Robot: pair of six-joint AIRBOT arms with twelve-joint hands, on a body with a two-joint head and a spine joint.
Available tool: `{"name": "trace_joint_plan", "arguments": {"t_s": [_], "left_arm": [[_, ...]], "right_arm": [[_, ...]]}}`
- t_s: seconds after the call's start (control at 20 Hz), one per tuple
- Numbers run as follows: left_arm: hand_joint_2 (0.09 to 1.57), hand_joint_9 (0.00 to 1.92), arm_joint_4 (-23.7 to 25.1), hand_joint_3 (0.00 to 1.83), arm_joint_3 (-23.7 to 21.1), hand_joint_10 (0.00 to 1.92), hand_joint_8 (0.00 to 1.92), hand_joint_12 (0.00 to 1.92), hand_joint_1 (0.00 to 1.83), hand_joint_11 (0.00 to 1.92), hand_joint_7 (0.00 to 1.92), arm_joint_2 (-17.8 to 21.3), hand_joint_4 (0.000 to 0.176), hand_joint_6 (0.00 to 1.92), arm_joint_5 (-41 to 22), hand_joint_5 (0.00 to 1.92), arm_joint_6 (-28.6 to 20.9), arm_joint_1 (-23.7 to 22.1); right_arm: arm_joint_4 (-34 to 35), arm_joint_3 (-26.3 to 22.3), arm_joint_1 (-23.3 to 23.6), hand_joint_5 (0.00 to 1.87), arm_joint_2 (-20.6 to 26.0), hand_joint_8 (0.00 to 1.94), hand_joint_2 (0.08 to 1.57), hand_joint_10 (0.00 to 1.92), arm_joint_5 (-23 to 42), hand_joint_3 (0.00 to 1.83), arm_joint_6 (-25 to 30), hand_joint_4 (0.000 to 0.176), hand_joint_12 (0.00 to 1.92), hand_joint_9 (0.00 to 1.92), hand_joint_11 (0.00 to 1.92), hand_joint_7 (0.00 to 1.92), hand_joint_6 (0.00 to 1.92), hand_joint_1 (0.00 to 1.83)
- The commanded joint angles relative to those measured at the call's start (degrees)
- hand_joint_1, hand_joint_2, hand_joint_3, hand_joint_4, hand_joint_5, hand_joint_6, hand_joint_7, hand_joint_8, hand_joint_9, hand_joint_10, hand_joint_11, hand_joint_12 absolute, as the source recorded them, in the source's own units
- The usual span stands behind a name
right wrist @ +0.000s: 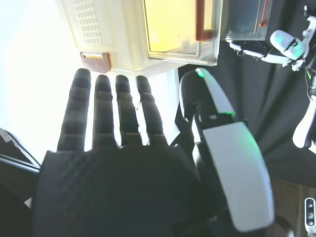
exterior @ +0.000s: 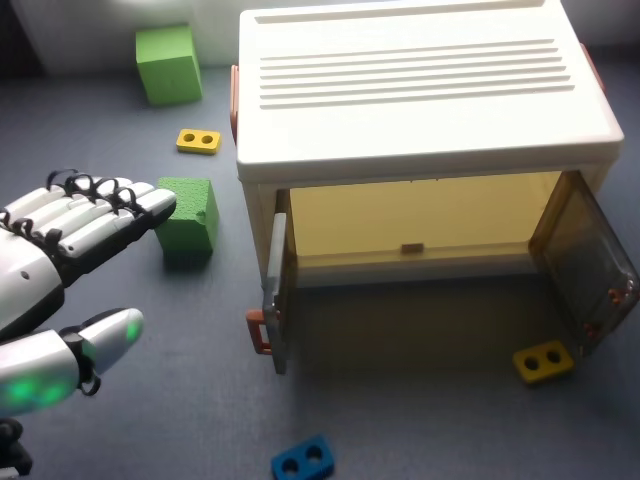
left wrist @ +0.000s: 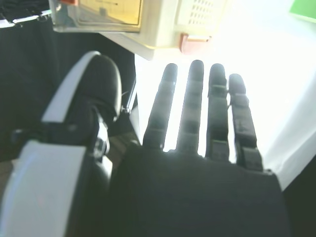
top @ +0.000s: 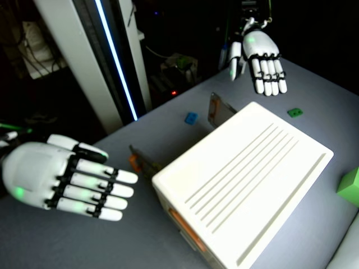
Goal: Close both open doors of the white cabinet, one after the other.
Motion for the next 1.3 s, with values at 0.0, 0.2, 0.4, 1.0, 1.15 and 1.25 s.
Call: {"name": "trace_joint_plan", "arguments": {"t_s": [0.0, 0.2, 0.4, 1.0, 1.15, 1.25], "left_arm": [[1.54, 0.07, 0.5, 0.02, 0.5, 0.01, 0.00, 0.46, 0.00, 0.00, 0.04, -0.5, 0.000, 0.00, -6.0, 0.00, -0.7, -0.7], [1.57, 0.07, 3.1, 0.03, 1.5, 0.00, 0.00, 0.39, 0.00, 0.00, 0.04, -1.8, 0.000, 0.00, -3.3, 0.03, -2.3, -1.9], [1.57, 0.12, 6.1, 0.05, 1.8, 0.00, 0.00, 0.49, 0.00, 0.00, 0.08, -2.4, 0.000, 0.01, -0.7, 0.06, -3.8, -2.7], [1.53, 0.03, 12.1, 0.00, 3.8, 0.01, 0.01, 0.22, 0.00, 0.02, 0.01, -6.4, 0.000, 0.00, 3.6, 0.04, -7.3, -7.2], [1.52, 0.06, 13.2, 0.00, 3.9, 0.01, 0.01, 0.23, 0.00, 0.05, 0.04, -7.0, 0.000, 0.02, 3.8, 0.08, -7.8, -8.2], [1.51, 0.08, 13.4, 0.00, 4.0, 0.01, 0.00, 0.25, 0.00, 0.07, 0.07, -7.7, 0.000, 0.01, 3.7, 0.11, -8.0, -8.5]], "right_arm": [[1.4, 0.2, 0.0, 0.09, 0.1, 0.00, 1.46, 0.00, 6.9, 0.02, 0.6, 0.000, 0.04, 0.04, 0.05, 0.06, 0.00, 0.00], [1.0, 0.2, 0.0, 0.05, 0.0, 0.00, 1.43, 0.00, 6.7, 0.00, 0.6, 0.038, 0.02, 0.00, 0.03, 0.01, 0.00, 0.00], [0.9, 0.3, 0.0, 0.05, 0.0, 0.00, 1.43, 0.00, 6.6, 0.00, 0.6, 0.039, 0.01, 0.00, 0.03, 0.01, 0.00, 0.00], [1.2, 0.7, 0.1, 0.05, -0.2, 0.00, 1.43, 0.00, 6.5, 0.00, 0.6, 0.013, 0.01, 0.00, 0.04, 0.01, 0.01, 0.00], [1.2, 0.7, 0.1, 0.06, -0.2, 0.01, 1.44, 0.01, 6.5, 0.00, 0.6, 0.011, 0.01, 0.02, 0.05, 0.03, 0.01, 0.00], [1.2, 0.7, 0.1, 0.06, -0.2, 0.00, 1.43, 0.00, 6.5, 0.00, 0.7, 0.020, 0.01, 0.01, 0.05, 0.02, 0.00, 0.00]]}}
